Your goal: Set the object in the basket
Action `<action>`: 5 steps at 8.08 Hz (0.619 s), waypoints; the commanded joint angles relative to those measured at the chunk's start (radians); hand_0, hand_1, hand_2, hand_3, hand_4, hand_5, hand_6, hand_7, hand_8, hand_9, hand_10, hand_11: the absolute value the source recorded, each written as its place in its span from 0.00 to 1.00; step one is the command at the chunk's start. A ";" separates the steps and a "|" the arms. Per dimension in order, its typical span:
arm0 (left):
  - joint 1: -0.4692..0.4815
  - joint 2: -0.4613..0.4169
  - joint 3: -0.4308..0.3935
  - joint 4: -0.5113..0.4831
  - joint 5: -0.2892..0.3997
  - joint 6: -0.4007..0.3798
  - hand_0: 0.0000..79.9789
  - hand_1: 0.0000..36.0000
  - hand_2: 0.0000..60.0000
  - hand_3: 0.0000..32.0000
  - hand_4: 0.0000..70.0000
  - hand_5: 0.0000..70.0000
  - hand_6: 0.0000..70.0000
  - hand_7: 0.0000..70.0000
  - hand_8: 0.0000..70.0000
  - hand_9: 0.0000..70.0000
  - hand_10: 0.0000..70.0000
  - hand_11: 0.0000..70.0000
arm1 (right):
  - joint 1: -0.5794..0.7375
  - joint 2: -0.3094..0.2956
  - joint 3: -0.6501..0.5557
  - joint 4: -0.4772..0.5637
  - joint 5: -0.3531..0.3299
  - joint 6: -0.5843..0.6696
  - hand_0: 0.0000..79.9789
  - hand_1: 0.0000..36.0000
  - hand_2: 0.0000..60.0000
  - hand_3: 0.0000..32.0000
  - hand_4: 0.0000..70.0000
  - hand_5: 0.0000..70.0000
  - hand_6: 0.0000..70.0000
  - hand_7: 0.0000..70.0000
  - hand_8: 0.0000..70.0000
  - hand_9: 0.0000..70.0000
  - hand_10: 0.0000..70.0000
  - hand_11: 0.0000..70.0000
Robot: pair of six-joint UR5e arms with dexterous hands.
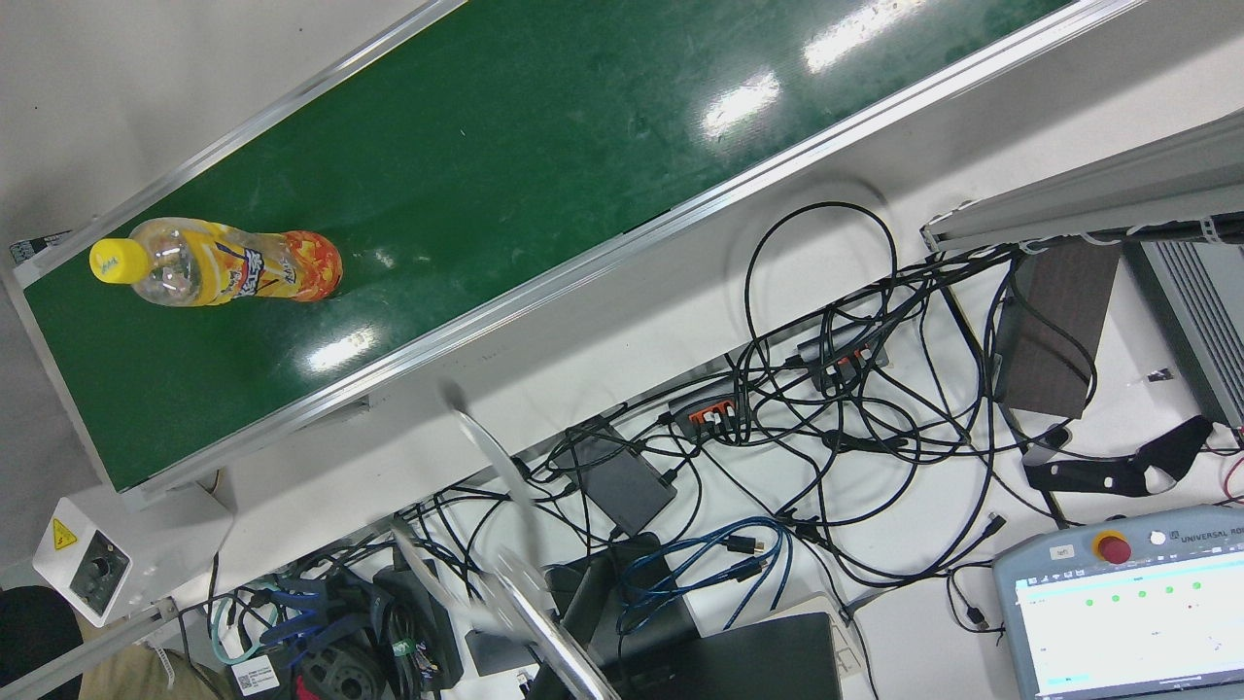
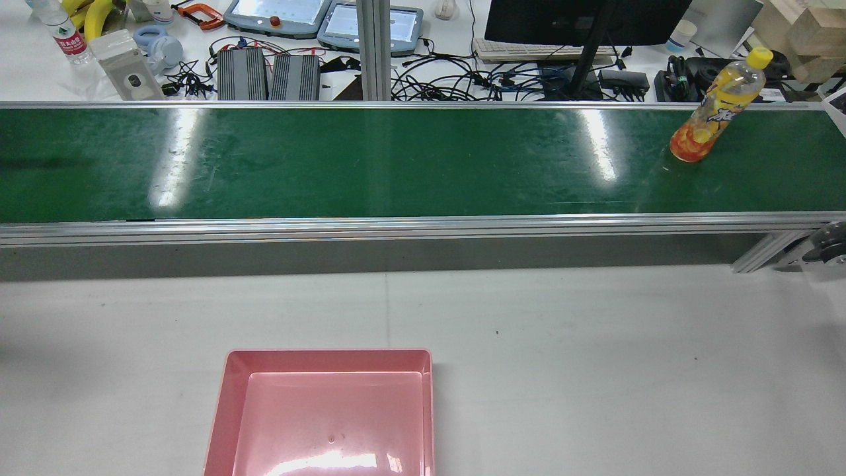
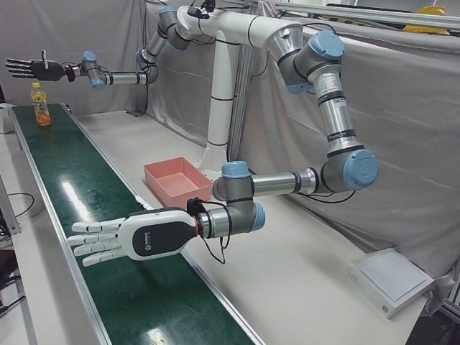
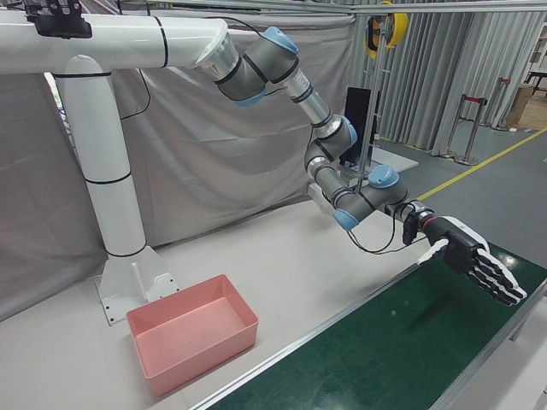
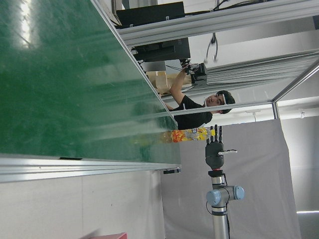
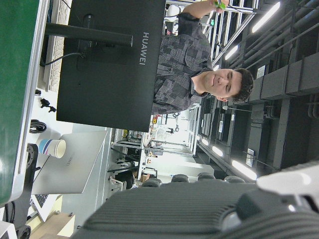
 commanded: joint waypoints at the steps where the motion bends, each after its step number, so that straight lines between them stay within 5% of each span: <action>1: -0.003 0.057 -0.006 -0.084 -0.003 0.008 0.82 0.80 0.05 0.00 0.02 0.22 0.00 0.09 0.08 0.02 0.00 0.03 | 0.000 0.000 0.000 0.000 0.000 0.000 0.00 0.00 0.00 0.00 0.00 0.00 0.00 0.00 0.00 0.00 0.00 0.00; 4: -0.002 0.096 0.000 -0.142 -0.003 0.004 0.78 0.73 0.01 0.01 0.00 0.22 0.00 0.10 0.07 0.02 0.00 0.03 | 0.000 0.000 0.000 -0.002 0.000 0.000 0.00 0.00 0.00 0.00 0.00 0.00 0.00 0.00 0.00 0.00 0.00 0.00; 5: -0.002 0.073 -0.001 -0.116 -0.001 -0.004 0.77 0.57 0.00 0.09 0.02 0.19 0.00 0.10 0.09 0.03 0.00 0.02 | 0.000 0.000 0.000 -0.002 0.000 0.000 0.00 0.00 0.00 0.00 0.00 0.00 0.00 0.00 0.00 0.00 0.00 0.00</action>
